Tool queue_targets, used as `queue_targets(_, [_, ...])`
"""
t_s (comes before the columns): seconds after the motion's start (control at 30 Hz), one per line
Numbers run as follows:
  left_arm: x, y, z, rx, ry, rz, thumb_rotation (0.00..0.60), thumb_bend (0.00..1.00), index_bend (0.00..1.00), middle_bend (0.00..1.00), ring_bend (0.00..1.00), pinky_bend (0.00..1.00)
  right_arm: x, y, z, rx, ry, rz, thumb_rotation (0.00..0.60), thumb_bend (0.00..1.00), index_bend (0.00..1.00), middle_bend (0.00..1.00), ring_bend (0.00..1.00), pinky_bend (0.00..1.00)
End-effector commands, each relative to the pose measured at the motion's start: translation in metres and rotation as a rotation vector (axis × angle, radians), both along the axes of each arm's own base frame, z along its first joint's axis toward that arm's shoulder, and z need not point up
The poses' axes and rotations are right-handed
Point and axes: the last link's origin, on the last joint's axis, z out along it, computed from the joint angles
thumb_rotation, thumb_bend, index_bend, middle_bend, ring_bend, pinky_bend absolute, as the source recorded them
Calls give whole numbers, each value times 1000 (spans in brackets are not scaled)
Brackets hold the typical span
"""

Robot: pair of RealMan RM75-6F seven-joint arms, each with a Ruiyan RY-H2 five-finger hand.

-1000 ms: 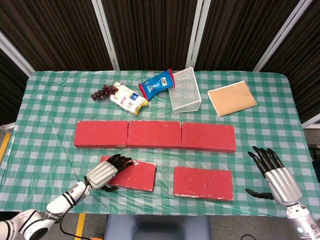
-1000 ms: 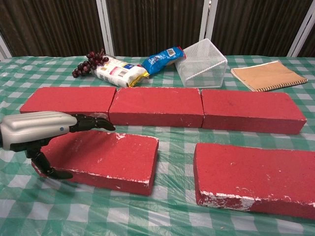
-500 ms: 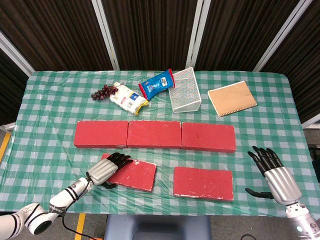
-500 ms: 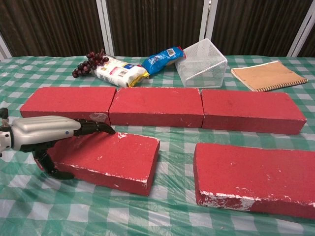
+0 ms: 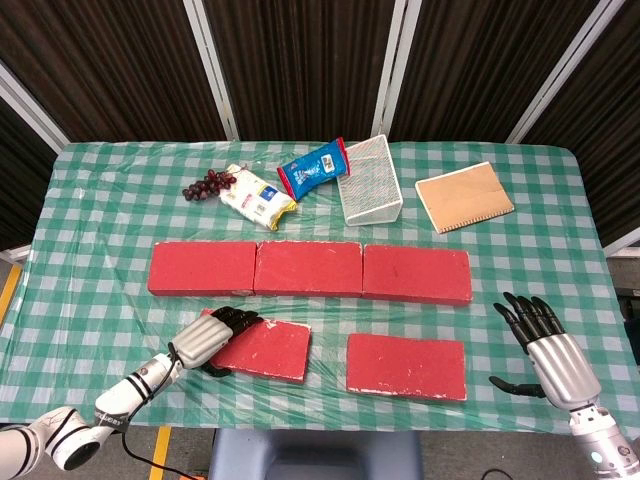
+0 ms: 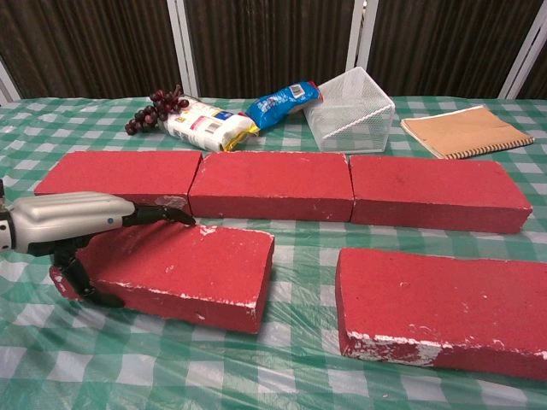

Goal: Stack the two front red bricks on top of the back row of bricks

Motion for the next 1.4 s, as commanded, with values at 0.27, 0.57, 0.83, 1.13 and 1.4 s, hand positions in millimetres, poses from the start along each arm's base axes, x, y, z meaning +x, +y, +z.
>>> queue_targets(0.27, [17, 5, 34, 135, -58, -24, 600, 238, 0, 479, 514, 737, -1, -1, 1, 3, 4, -2, 531, 155, 0, 0, 0, 0])
queue_targets(0.57, [31, 30, 58, 260, -88, -15, 600, 238, 0, 492, 532, 753, -1, -1, 0, 7, 11, -3, 531, 155, 0, 0, 0, 0])
queue_targets(0.83, [34, 99, 46, 289, -41, 75, 600, 256, 0, 495, 535, 749, -2, -5, -5, 4, 33, -22, 532, 155, 0, 0, 0, 0])
queue_targets(1.13, [45, 123, 27, 282, -9, 50, 600, 260, 0, 493, 535, 742, -4, -12, -9, 1, 49, -51, 532, 155, 0, 0, 0, 0])
queue_targets(1.4, [45, 126, 20, 263, -3, 50, 600, 261, 0, 474, 505, 695, -6, -16, -9, -1, 49, -66, 533, 155, 0, 0, 0, 0])
